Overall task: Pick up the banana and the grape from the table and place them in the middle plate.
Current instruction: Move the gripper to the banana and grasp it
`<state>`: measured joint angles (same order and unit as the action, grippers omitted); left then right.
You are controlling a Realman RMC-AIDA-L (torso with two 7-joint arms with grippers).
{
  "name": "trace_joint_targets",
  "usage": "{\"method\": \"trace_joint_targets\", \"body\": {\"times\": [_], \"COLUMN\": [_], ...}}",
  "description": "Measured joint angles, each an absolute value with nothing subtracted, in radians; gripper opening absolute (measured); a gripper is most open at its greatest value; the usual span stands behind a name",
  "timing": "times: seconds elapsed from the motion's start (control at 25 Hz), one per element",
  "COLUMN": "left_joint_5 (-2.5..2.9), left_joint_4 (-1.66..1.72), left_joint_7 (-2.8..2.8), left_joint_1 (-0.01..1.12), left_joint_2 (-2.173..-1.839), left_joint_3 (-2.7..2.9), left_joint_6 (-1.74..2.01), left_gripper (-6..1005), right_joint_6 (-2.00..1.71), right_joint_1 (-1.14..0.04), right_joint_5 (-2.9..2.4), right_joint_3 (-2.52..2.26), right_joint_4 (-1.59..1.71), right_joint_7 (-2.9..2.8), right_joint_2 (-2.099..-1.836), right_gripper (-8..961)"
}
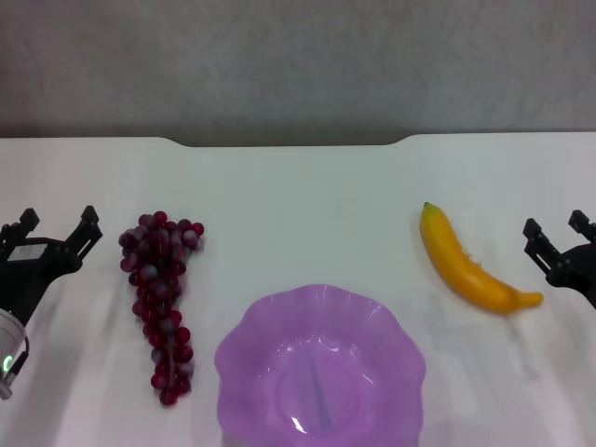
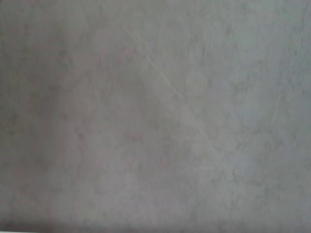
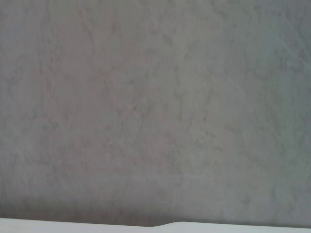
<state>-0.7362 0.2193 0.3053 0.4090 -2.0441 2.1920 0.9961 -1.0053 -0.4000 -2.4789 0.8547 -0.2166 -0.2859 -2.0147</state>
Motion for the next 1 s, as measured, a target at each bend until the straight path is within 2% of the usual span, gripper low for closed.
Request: {"method": "trace_joint_targets", "body": {"times": [0.28, 0.4, 0.48, 0.6, 0.64, 0.68, 0.76, 0.8, 1.0], "left_joint_5": [-0.736, -0.737, -0.737, -0.737, -0.737, -0.737, -0.738, -0.738, -0.737], "left_joint_4": [0.211, 0.209, 0.209, 0.209, 0.209, 0.209, 0.209, 0.209, 0.209], "left_joint_7": [0.307, 0.307, 0.307, 0.306, 0.306, 0.306, 0.306, 0.306, 0.305], "left_joint_1": [0.411, 0.406, 0.404, 0.403, 0.403, 0.403, 0.403, 0.403, 0.403], "left_joint_2": [-2.043, -2.040, -2.040, -2.040, -2.040, -2.040, -2.040, -2.040, -2.040], "left_joint_3": [2.192, 2.192, 2.192, 2.192, 2.192, 2.192, 2.192, 2.192, 2.192], "left_joint_6": [0.987, 0.967, 0.964, 0.964, 0.964, 0.964, 0.964, 0.964, 0.963], "left_gripper": [893, 894, 894, 894, 894, 894, 894, 894, 894], "right_joint_6": [-0.933, -0.882, -0.840, -0.770, -0.711, -0.686, -0.651, -0.651, -0.636], "right_joint_1": [-0.425, -0.427, -0.425, -0.419, -0.419, -0.422, -0.429, -0.429, -0.451], "right_joint_5": [-2.488, -2.502, -2.535, -2.631, -2.723, -2.768, -2.845, -2.845, -2.894], "right_joint_3": [0.848, 0.842, 0.843, 0.843, 0.847, 0.851, 0.857, 0.857, 0.809], "right_joint_4": [-0.238, -0.282, -0.330, -0.420, -0.485, -0.510, -0.535, -0.535, -0.553], "right_joint_7": [-0.289, -0.310, -0.361, -0.498, -0.622, -0.679, -0.777, -0.777, -0.982], "right_joint_2": [-2.006, -1.989, -1.958, -1.894, -1.841, -1.818, -1.784, -1.784, -1.698], "right_gripper": [695, 700, 704, 705, 705, 705, 704, 704, 702]}}
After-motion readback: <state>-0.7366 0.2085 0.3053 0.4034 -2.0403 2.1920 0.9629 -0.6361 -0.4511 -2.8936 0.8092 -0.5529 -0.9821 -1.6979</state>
